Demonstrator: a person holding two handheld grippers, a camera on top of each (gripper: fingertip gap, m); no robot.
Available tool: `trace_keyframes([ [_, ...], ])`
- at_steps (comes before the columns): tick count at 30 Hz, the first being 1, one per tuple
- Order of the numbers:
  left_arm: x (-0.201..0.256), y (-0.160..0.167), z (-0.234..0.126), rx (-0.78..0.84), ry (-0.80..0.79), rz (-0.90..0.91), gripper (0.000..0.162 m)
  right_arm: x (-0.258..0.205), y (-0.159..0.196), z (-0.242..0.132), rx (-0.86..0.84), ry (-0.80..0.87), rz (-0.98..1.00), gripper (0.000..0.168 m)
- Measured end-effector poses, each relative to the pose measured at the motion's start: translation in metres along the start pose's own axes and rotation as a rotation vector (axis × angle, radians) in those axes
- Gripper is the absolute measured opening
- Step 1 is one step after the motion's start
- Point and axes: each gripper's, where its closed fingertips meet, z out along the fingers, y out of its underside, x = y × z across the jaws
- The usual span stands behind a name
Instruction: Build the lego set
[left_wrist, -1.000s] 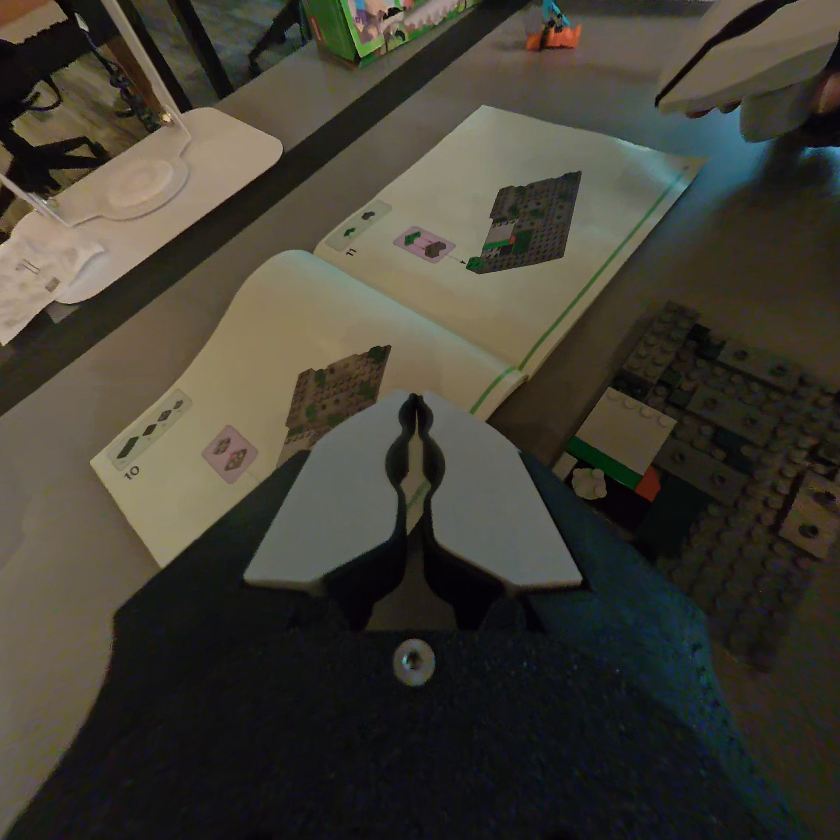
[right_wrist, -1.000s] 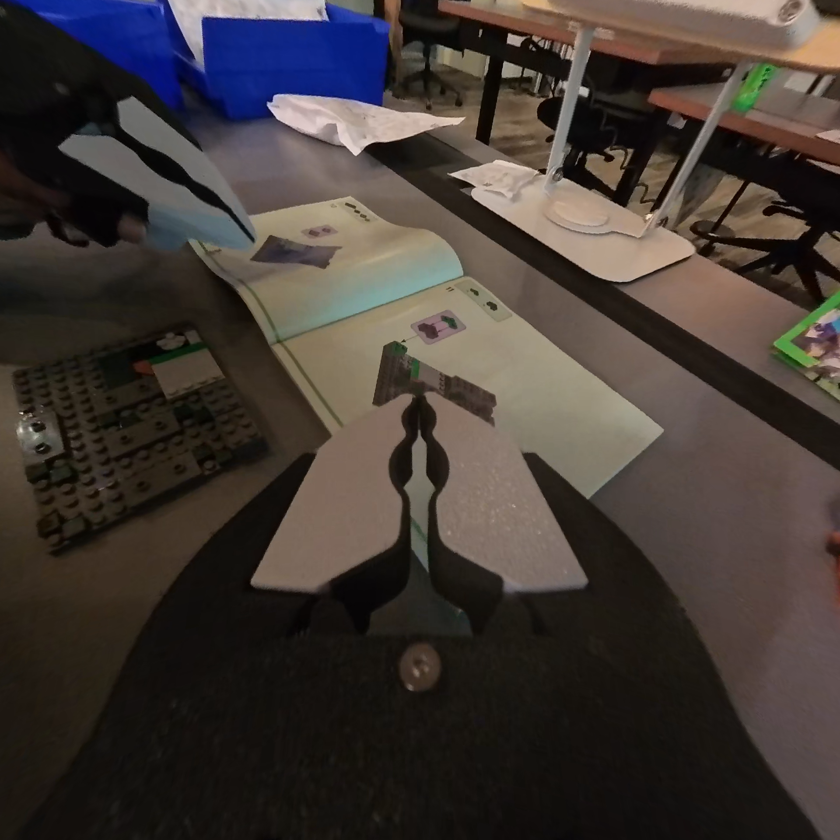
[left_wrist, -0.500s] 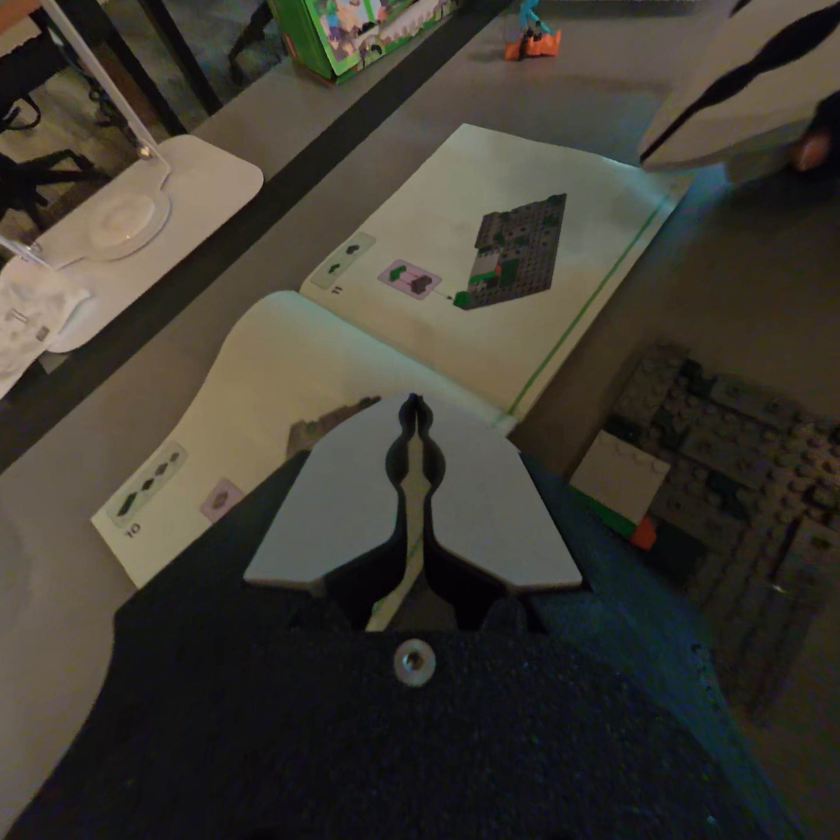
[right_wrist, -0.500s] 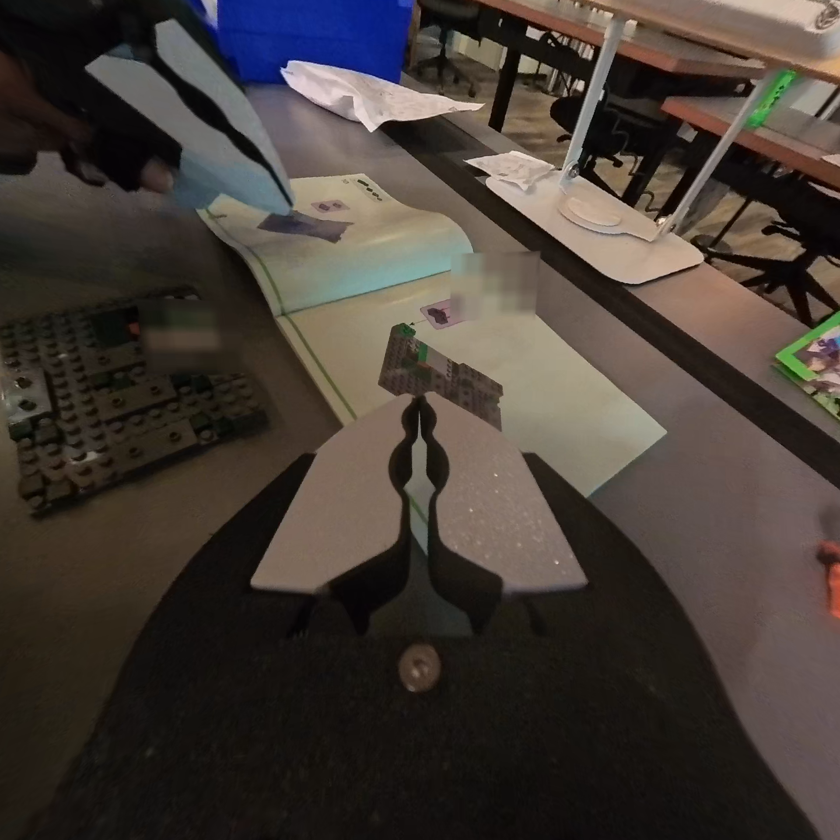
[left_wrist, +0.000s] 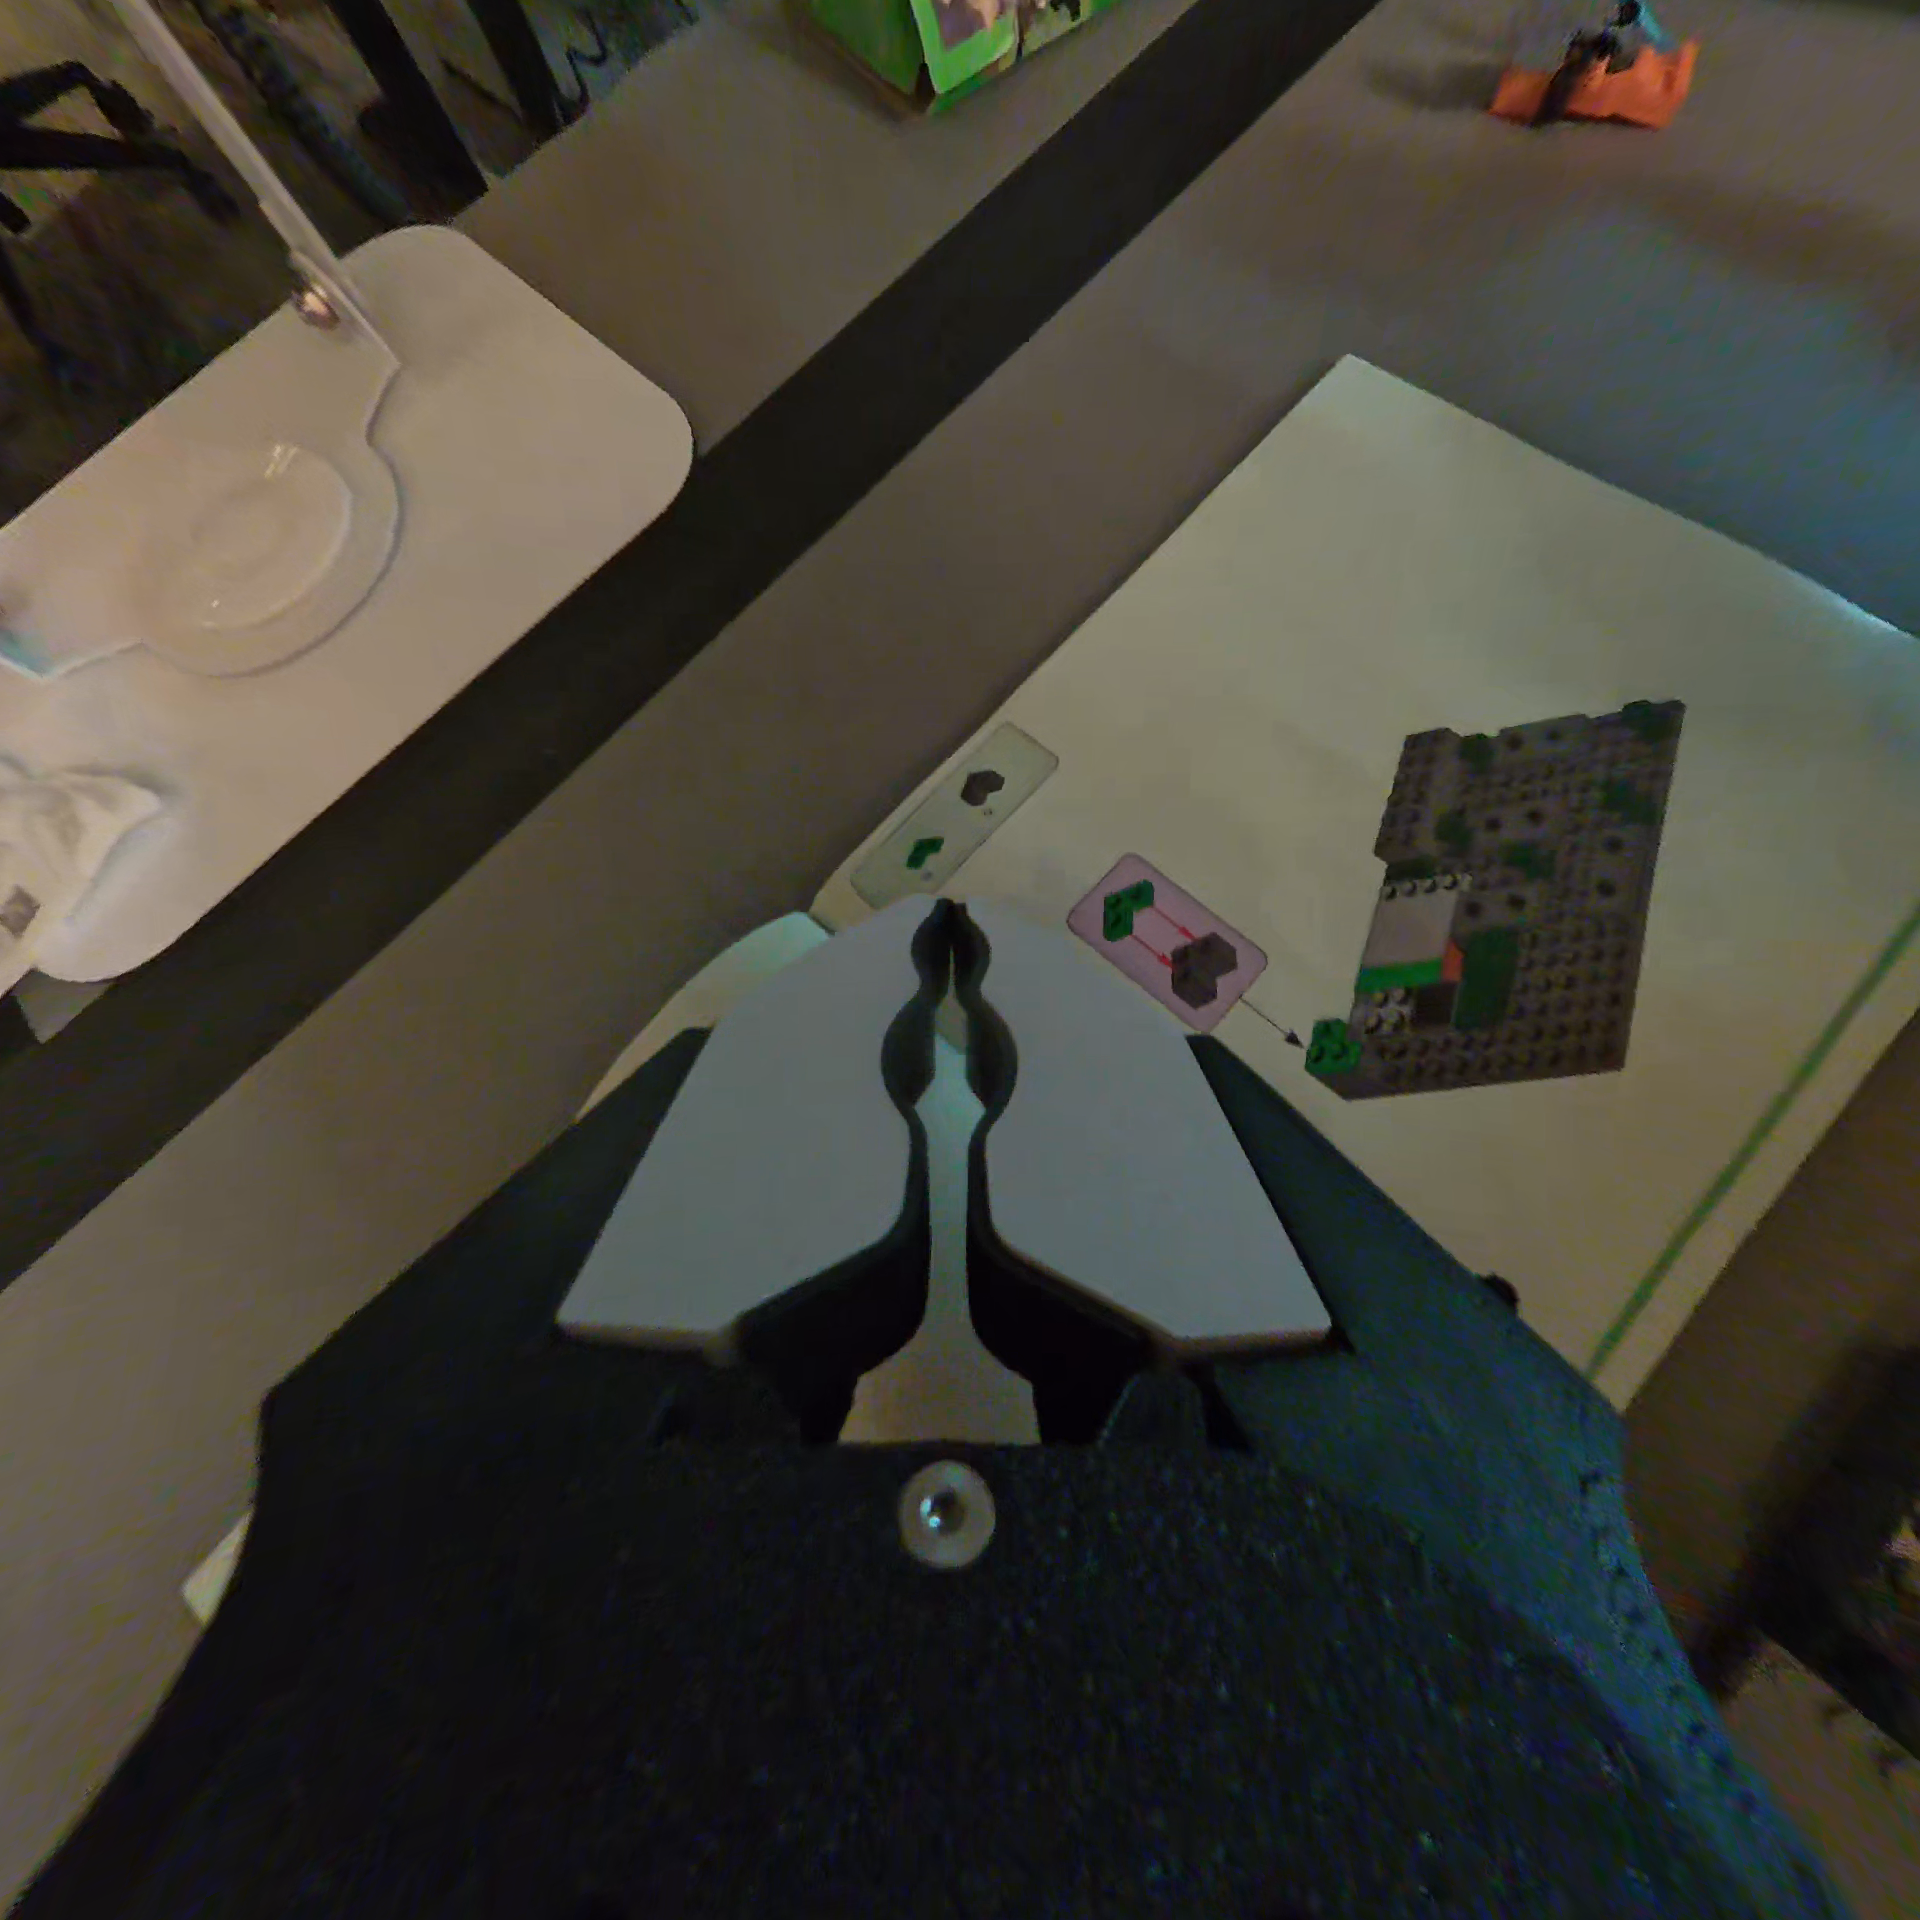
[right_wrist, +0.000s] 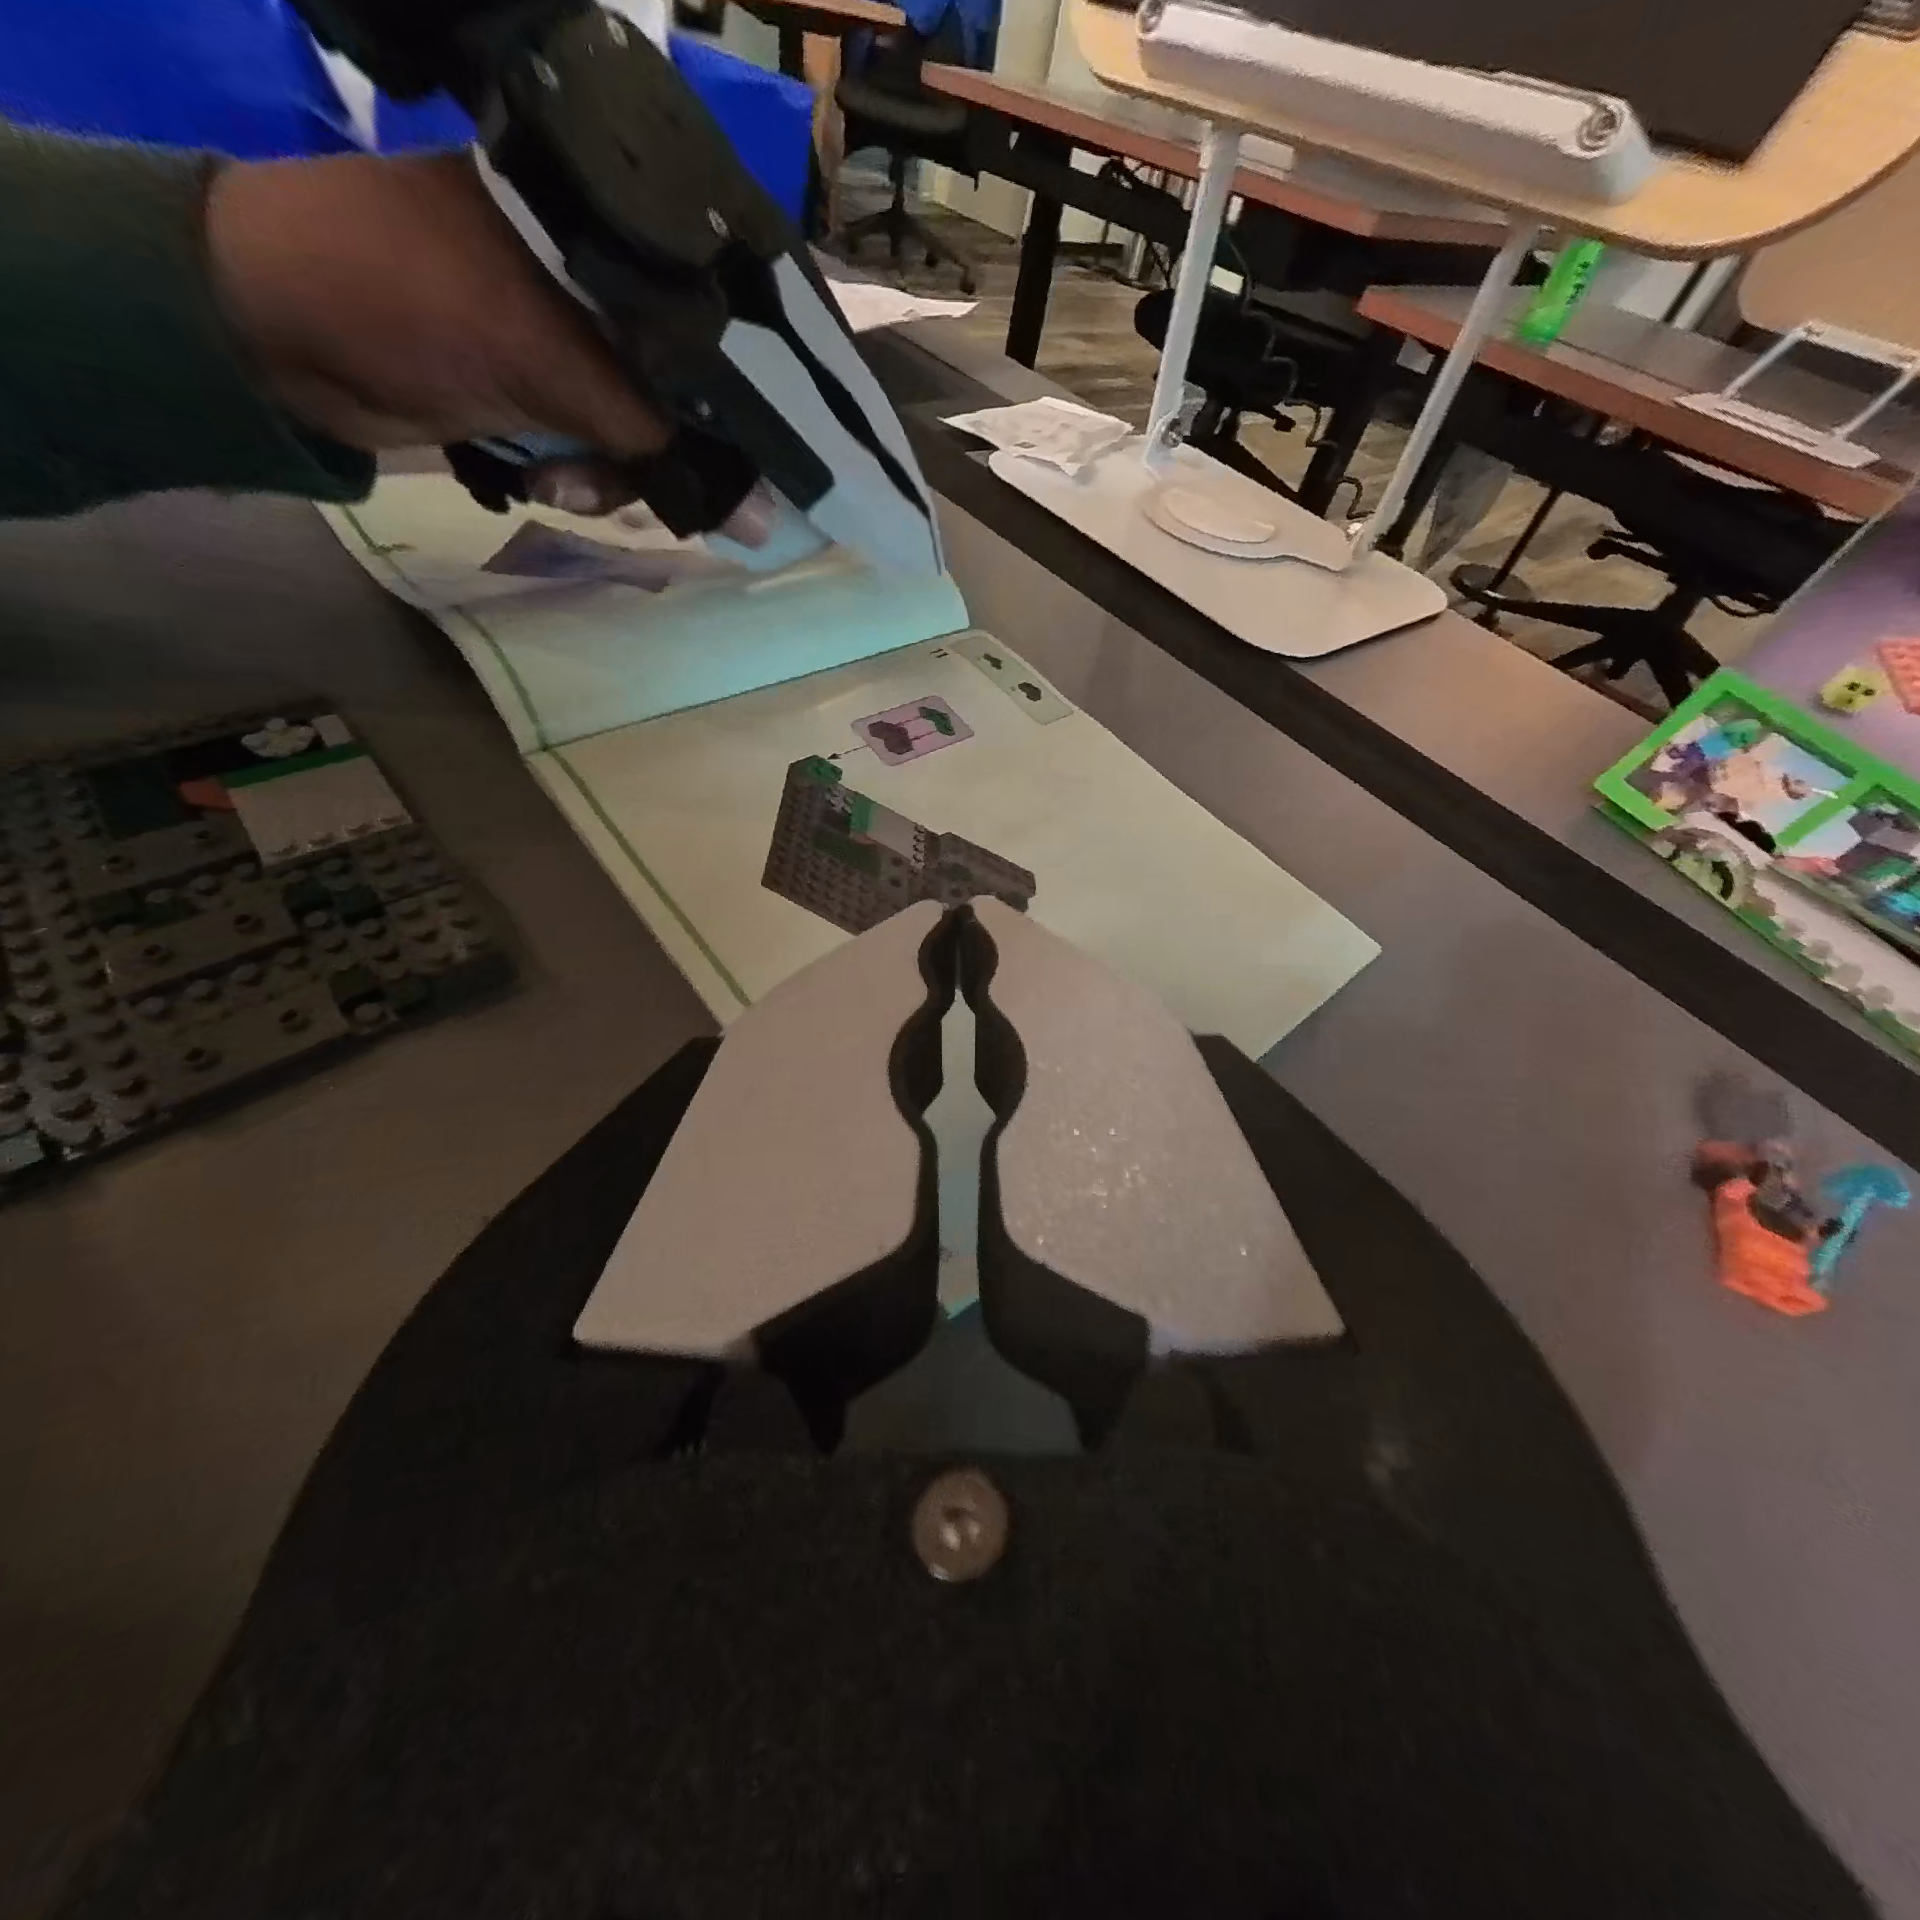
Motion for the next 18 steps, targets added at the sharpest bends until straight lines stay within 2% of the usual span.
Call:
trace_keyframes([
  [18, 0.021, 0.006, -0.004, 0.023, 0.047, 0.008, 0.000, 0.013, 0.002, -0.002, 0.009, 0.053, 0.068, 0.000],
])
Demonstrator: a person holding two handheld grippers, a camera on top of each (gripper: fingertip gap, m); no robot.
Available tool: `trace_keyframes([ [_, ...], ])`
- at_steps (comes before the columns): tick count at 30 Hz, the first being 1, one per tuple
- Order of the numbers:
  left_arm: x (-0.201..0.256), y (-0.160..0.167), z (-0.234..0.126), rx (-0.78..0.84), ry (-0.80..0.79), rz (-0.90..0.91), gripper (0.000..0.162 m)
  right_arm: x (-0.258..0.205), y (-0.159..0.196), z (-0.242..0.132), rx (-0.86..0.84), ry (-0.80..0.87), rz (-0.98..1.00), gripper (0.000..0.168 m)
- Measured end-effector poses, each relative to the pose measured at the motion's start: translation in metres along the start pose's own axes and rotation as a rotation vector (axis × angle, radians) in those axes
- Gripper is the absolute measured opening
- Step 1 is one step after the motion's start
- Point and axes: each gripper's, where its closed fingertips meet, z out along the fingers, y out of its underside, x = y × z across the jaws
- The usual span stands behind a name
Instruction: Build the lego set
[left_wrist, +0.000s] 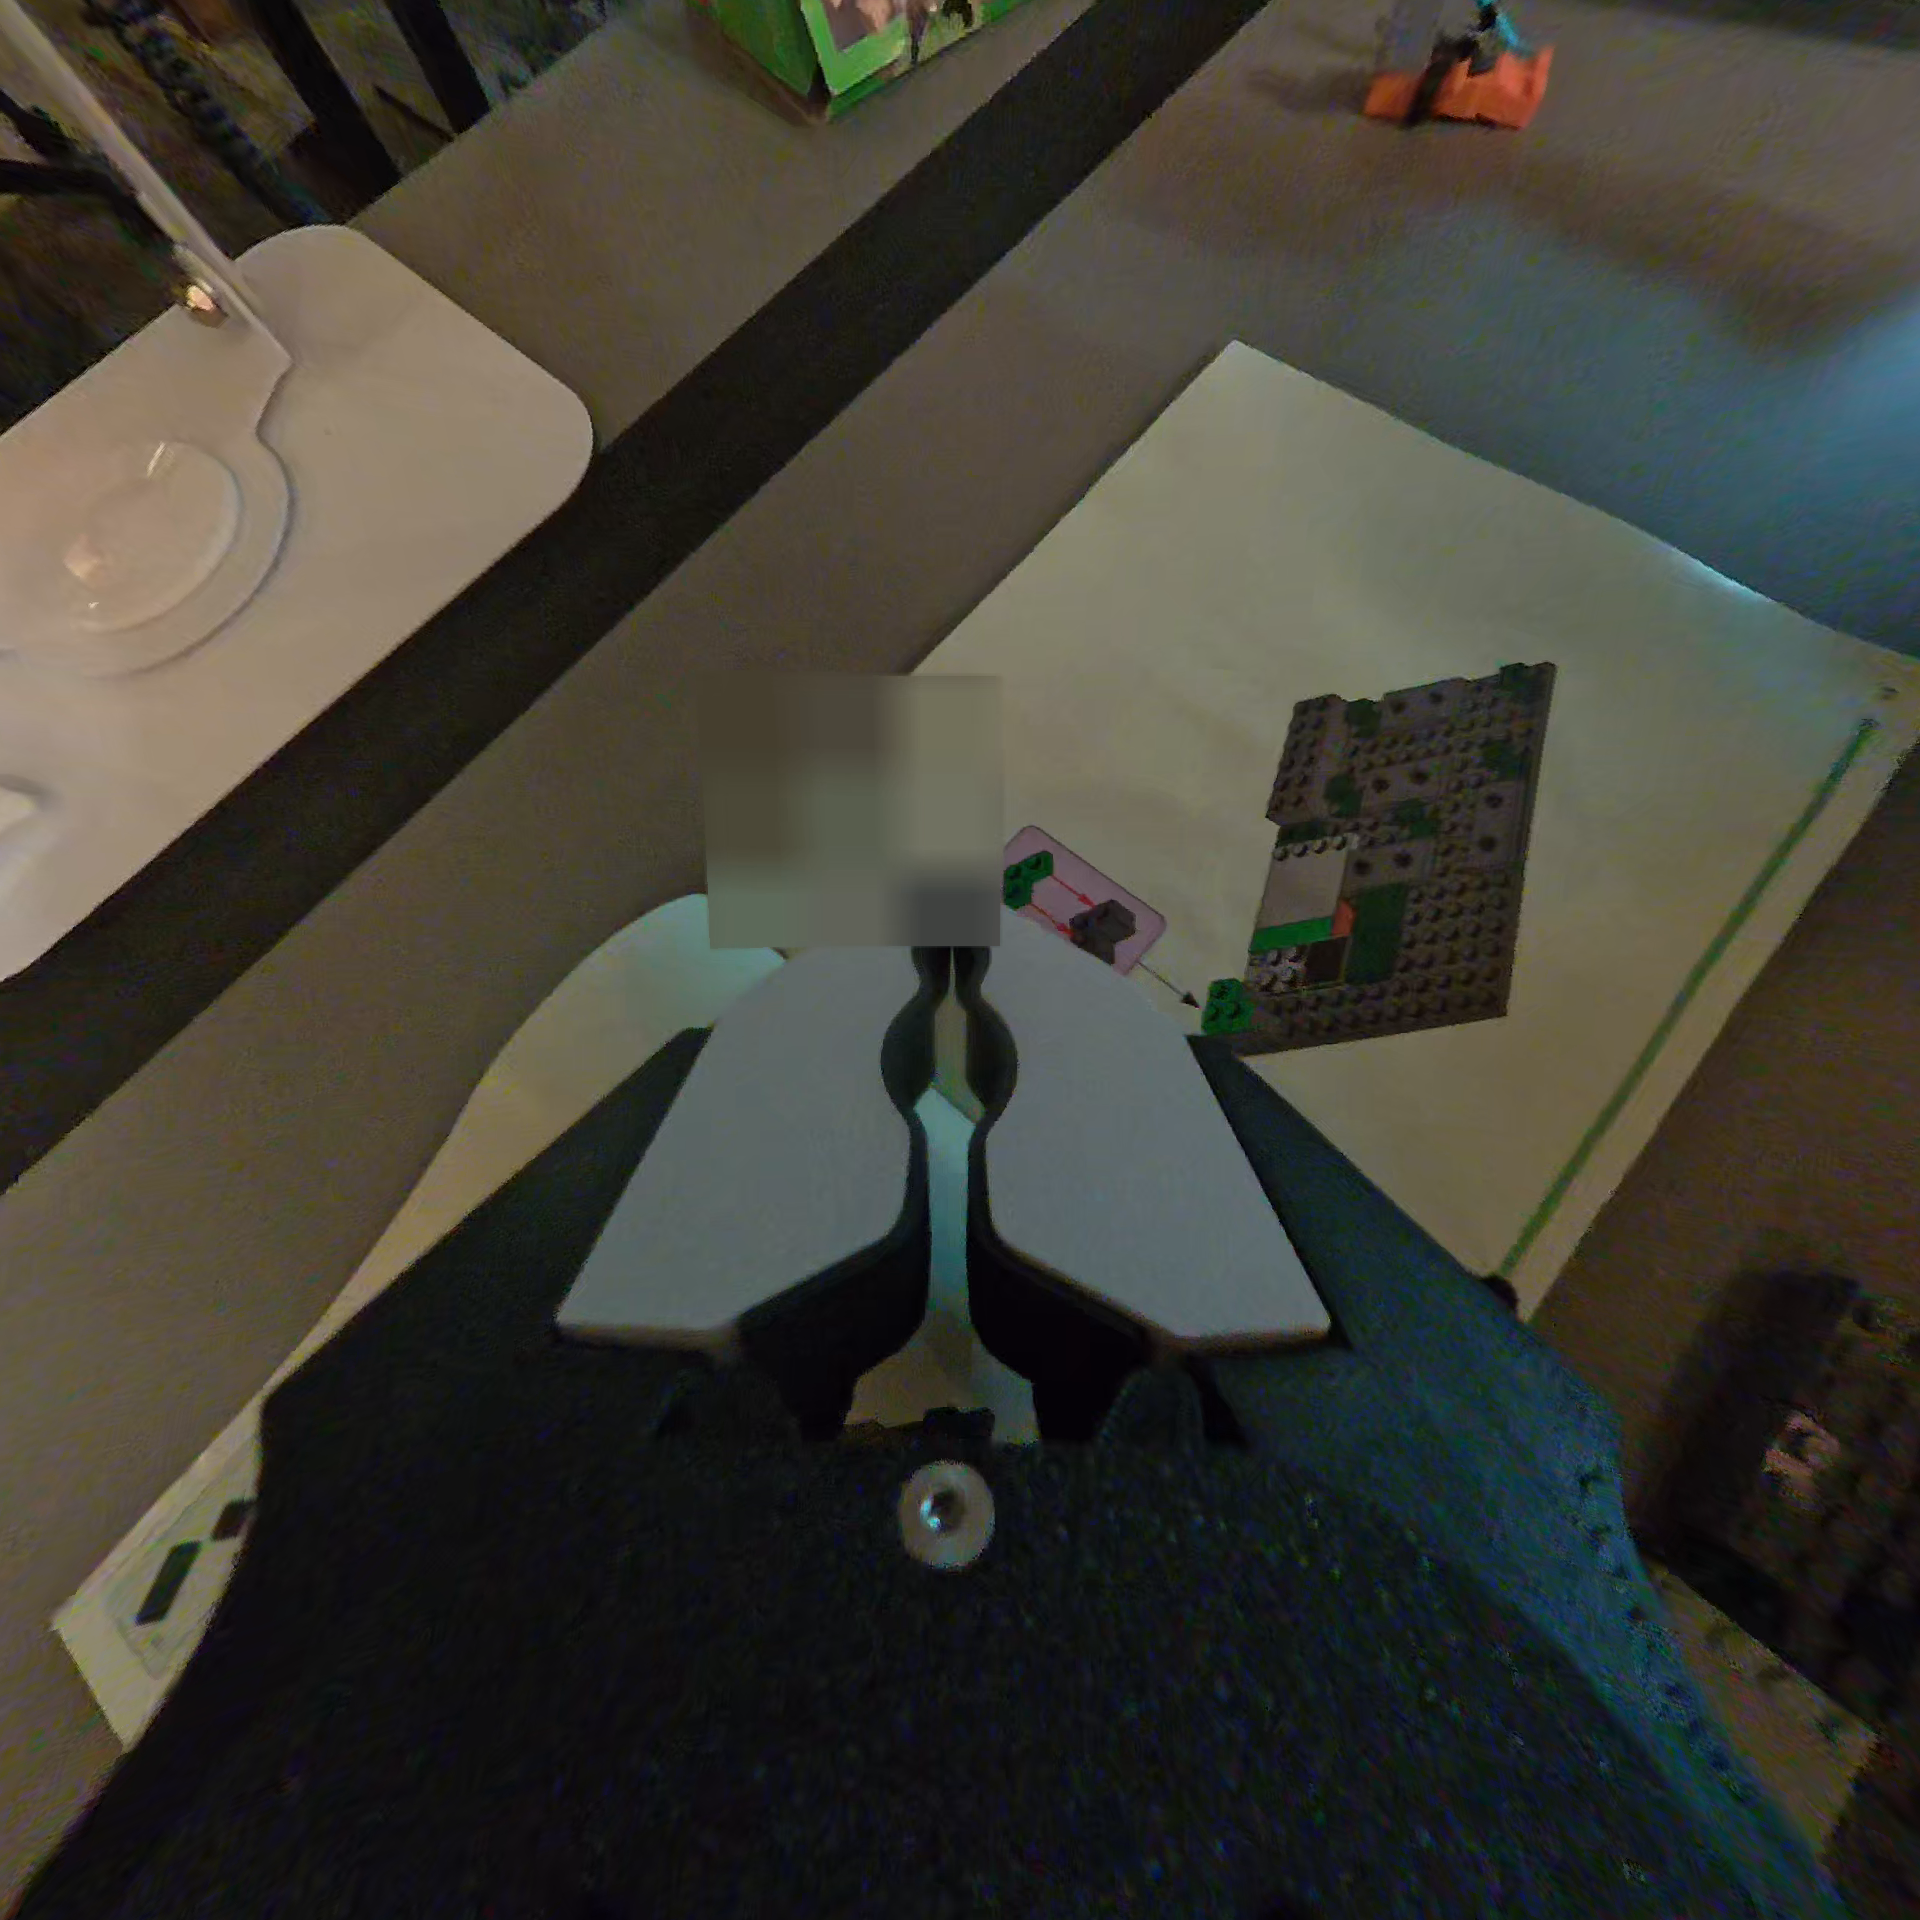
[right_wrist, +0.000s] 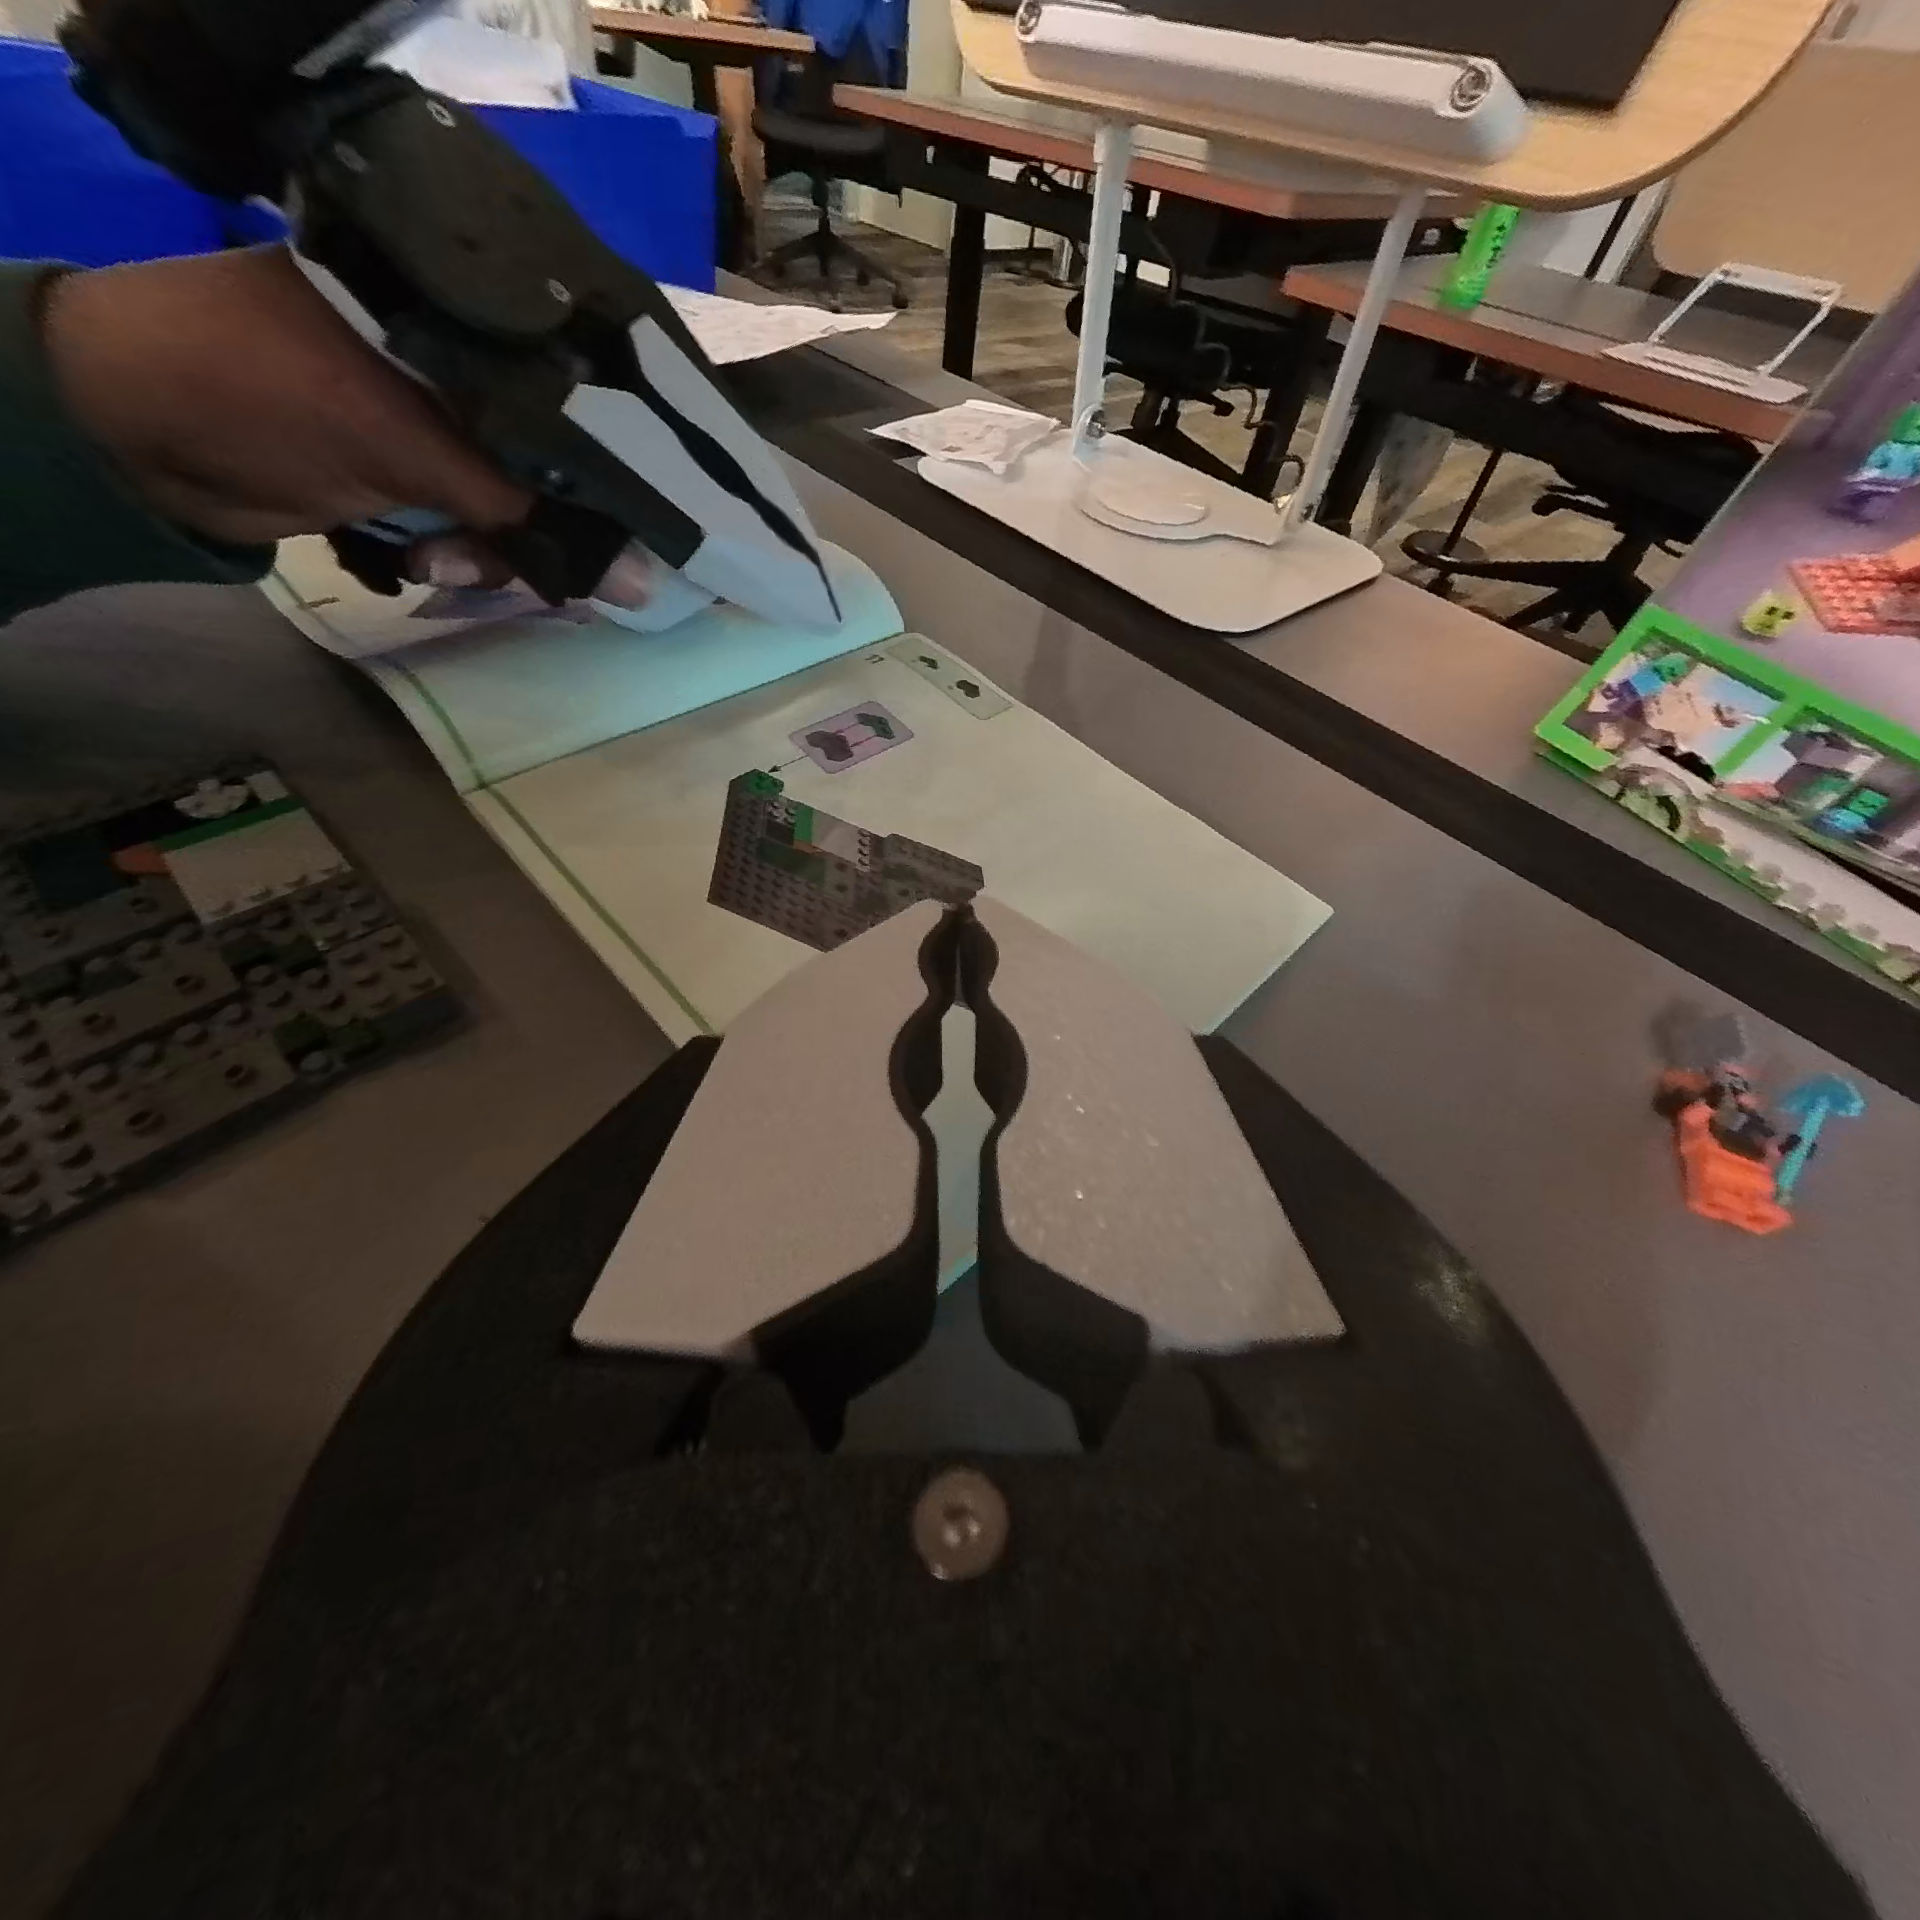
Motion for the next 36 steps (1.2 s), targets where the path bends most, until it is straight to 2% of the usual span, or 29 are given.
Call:
trace_keyframes([
  [5, 0.015, -0.005, -0.009, 0.022, 0.021, 0.032, 0.000, -0.002, 0.000, 0.001, -0.004, 0.005, -0.029, 0.000],
  [11, 0.041, -0.027, -0.028, 0.082, 0.035, 0.076, 0.000, -0.005, 0.001, 0.001, -0.009, 0.008, -0.063, 0.000],
  [15, 0.058, -0.039, -0.051, 0.129, 0.022, 0.124, 0.000, -0.006, 0.001, 0.002, -0.010, 0.016, -0.080, 0.000],
  [19, 0.068, -0.032, -0.084, 0.149, 0.014, 0.171, 0.000, -0.009, 0.001, 0.004, -0.014, 0.022, -0.095, 0.000],
  [22, 0.051, -0.003, -0.115, 0.123, -0.033, 0.166, 0.000, -0.013, 0.001, 0.005, -0.021, 0.014, -0.112, 0.000],
  [27, -0.001, 0.082, -0.164, 0.038, -0.143, -0.004, 0.001, -0.013, 0.002, 0.007, -0.025, 0.015, -0.116, 0.000],
  [28, -0.011, 0.100, -0.172, 0.012, -0.172, -0.040, 0.011, -0.013, 0.002, 0.007, -0.026, 0.016, -0.117, 0.000],
  [30, -0.027, 0.135, -0.186, -0.035, -0.228, -0.096, 0.015, -0.013, 0.002, 0.007, -0.030, 0.020, -0.122, 0.000],
  [33, -0.038, 0.176, -0.193, -0.109, -0.255, -0.177, 0.024, -0.014, 0.003, 0.008, -0.033, 0.024, -0.132, 0.000],
  [36, -0.037, 0.195, -0.189, -0.150, -0.230, -0.222, 0.034, -0.013, 0.003, 0.008, -0.036, 0.026, -0.133, 0.000],
])
